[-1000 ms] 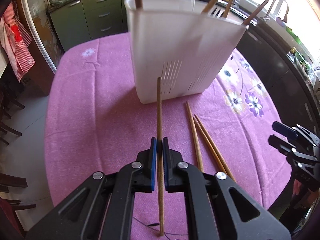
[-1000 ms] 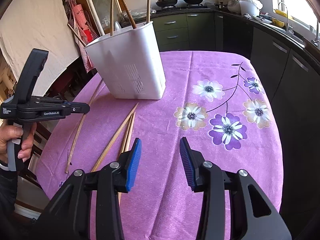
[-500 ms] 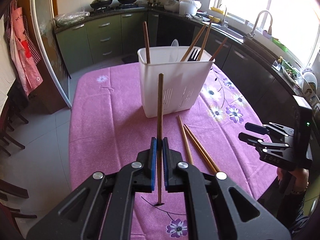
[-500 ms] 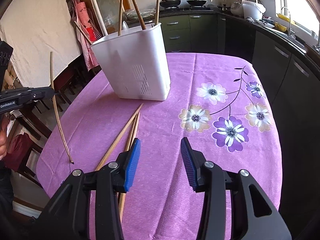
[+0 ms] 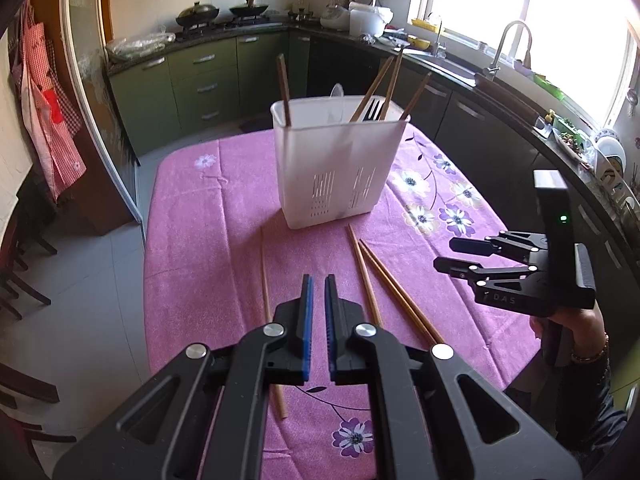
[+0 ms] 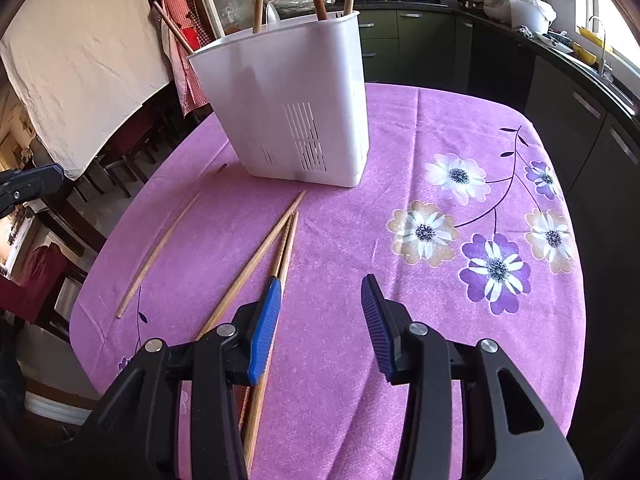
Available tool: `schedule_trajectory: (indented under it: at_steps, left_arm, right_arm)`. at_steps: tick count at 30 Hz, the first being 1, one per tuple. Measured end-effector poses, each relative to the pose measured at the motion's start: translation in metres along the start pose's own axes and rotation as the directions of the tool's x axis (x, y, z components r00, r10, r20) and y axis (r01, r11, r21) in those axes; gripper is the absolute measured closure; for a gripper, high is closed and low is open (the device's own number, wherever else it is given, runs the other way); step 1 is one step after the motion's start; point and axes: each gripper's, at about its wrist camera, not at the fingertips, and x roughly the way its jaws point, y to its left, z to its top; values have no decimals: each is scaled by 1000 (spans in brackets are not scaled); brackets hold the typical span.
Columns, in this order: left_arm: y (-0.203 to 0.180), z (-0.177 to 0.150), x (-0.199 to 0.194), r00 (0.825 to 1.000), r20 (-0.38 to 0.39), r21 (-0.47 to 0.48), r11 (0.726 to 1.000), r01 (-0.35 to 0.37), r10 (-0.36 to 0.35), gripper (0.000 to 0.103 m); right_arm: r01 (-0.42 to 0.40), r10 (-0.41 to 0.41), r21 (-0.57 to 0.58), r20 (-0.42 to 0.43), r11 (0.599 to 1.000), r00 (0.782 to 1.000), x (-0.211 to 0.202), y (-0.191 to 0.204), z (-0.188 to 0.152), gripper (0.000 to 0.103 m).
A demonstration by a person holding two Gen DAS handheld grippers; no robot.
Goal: Organize utensils
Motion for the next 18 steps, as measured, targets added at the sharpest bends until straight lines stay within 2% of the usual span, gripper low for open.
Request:
schedule_trajectory:
  at_steps: [2,4,5,9,12,13,14,15,18]
  left_arm:
    - [6,3,19,999,-54,-8,1000,-6,6,96]
    - [15,5,41,994,-110,-45,999,-9,4,78]
    - [22,7,55,991,-135,-59,998,-21,13,65]
    - [44,13,98,971,-220,-62,992,-108,92,66]
    - [57,15,126,953,-291,-76,991,-111,85,67]
    - [60,15,133,948,-307,-76,991,-113,84,70]
    - [62,15,139,943,-320,-72,990,-117,88,79]
    - [64,14,146,937,-336,-69,990,-126,95,82]
    - [68,14,160,923,-372,-73,989,-131,95,82]
  right_arm:
    - [-2,2,-4,4,1000,1000,-1,2,1,61]
    - [-4,4,-12,2,1000,1000,-2,4,1,61]
    - [-3,3,-15,0,1000,1000,-2,5,1,61]
    - [2,-2,-18,-8,1000,1000,0,5,0,61]
    - [4,-5,-14,-14,1000,1000,0,2,0,61]
    - [6,-7,-12,-15,1000,1000,1,1,-1,61]
    - [7,-7,-9,-17,1000,1000,2,0,0,61]
    - [7,-7,-7,-18,1000,1000,3,-1,-1,61]
    - [5,-5,-4,-22,1000,1000,5,-2,-1,61]
